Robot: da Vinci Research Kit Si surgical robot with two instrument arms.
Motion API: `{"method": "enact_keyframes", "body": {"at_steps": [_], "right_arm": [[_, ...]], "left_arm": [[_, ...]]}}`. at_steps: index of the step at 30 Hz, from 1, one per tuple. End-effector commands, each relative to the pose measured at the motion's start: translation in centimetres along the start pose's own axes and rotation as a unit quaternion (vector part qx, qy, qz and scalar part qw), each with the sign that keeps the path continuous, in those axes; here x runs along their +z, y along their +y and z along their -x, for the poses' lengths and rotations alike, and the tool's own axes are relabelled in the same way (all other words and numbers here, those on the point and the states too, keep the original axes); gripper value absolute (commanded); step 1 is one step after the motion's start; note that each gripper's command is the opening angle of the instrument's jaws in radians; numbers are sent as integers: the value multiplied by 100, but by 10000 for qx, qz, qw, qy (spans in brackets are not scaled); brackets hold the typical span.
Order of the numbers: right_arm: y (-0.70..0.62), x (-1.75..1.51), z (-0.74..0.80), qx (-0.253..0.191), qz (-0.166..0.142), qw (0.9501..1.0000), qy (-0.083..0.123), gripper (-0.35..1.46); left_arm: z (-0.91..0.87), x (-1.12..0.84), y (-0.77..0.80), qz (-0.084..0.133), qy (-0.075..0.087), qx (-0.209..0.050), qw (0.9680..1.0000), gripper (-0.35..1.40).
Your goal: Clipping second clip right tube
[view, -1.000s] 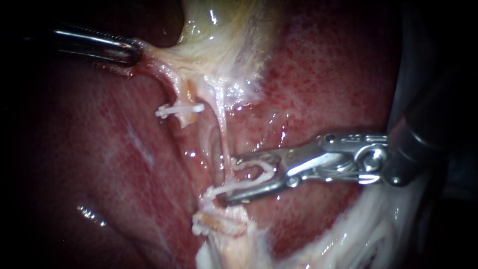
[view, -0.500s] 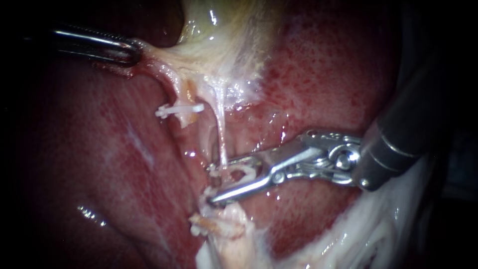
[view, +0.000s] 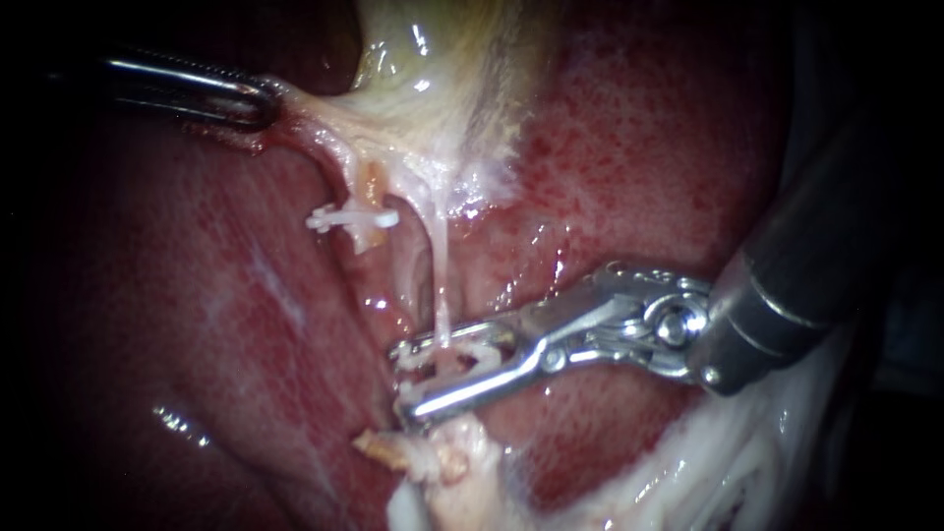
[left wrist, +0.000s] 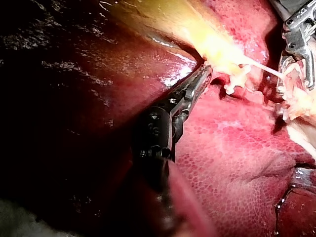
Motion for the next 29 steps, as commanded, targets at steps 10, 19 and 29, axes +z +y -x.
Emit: {"method": "enact_keyframes", "body": {"at_steps": [10,19,29], "right_arm": [[-1,-9,-2,10,-49,10000,-23,-33],[-3,-9,-2,240,-112,9996,-49,-35],[1,-10,0,232,-135,9996,-71,-35]], "left_arm": [[1,1,0,-3,0,0,10000,-35],[0,1,0,-4,1,0,10000,-35],[0,2,-1,-3,1,1,10000,-35]]}}
